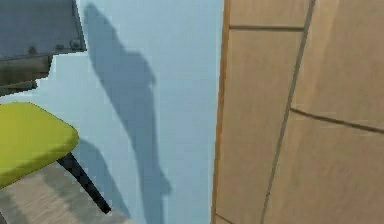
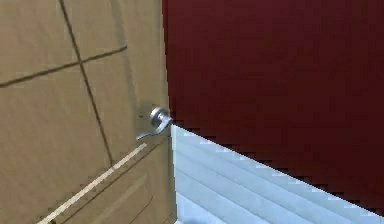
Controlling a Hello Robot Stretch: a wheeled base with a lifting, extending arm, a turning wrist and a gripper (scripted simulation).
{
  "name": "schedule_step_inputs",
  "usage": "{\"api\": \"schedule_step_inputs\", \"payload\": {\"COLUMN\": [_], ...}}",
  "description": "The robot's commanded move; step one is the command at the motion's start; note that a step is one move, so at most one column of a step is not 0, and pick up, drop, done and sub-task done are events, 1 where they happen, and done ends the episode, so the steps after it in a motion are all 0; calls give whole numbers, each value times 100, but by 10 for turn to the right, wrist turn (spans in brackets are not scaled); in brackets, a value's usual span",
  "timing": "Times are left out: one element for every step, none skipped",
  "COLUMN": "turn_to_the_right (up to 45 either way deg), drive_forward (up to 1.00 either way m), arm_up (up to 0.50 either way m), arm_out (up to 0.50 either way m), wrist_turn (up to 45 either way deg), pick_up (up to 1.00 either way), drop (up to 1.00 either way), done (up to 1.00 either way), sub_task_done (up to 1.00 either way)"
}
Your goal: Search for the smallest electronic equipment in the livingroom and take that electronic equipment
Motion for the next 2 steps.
{"api": "schedule_step_inputs", "payload": {"turn_to_the_right": [-450,-90], "drive_forward": [0,0], "arm_up": [0,0], "arm_out": [0,0], "wrist_turn": [0,0], "pick_up": [0,0], "drop": [0,0], "done": [0,0], "sub_task_done": [0,0]}}
